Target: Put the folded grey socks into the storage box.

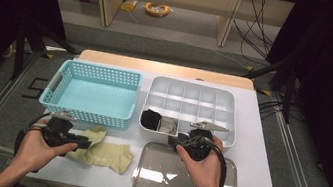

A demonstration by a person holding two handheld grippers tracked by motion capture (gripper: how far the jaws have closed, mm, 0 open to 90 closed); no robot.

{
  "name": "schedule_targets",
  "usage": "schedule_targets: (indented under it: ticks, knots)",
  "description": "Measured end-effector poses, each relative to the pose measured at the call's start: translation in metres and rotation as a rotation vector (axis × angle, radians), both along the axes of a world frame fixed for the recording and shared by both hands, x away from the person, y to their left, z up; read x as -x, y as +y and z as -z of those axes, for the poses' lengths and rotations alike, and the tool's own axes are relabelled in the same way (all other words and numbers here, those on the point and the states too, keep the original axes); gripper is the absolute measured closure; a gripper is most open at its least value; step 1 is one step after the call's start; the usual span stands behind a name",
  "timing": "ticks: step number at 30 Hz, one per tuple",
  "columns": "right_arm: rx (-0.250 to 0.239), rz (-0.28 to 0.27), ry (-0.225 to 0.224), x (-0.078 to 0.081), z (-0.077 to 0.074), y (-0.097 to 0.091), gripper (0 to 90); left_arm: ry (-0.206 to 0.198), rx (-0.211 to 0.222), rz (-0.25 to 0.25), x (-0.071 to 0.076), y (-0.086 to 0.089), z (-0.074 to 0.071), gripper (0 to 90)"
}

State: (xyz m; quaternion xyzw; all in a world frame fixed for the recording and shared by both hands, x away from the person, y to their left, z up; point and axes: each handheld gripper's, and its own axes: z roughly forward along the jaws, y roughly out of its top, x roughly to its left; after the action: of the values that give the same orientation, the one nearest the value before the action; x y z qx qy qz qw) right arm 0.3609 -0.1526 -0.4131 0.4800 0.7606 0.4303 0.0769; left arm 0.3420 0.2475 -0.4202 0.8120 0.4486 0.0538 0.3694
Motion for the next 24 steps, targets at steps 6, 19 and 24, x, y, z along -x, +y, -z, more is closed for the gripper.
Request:
schedule_targets:
  ticks: [6, 19, 24]
  knots:
    - [0.01, 0.002, -0.01, 0.0, -0.001, 0.0, 57.2, 0.031, -0.089, -0.071, -0.028, 0.024, 0.002, 61.3]
    - [-0.007, 0.004, 0.009, 0.001, -0.001, 0.0, 56.9, 0.219, -0.159, -0.053, -0.058, 0.022, 0.038, 60.5]
    - [0.0, -0.016, -0.011, -0.001, 0.0, 0.0, 56.9, 0.253, -0.194, -0.009, -0.057, 0.012, 0.047, 69.2]
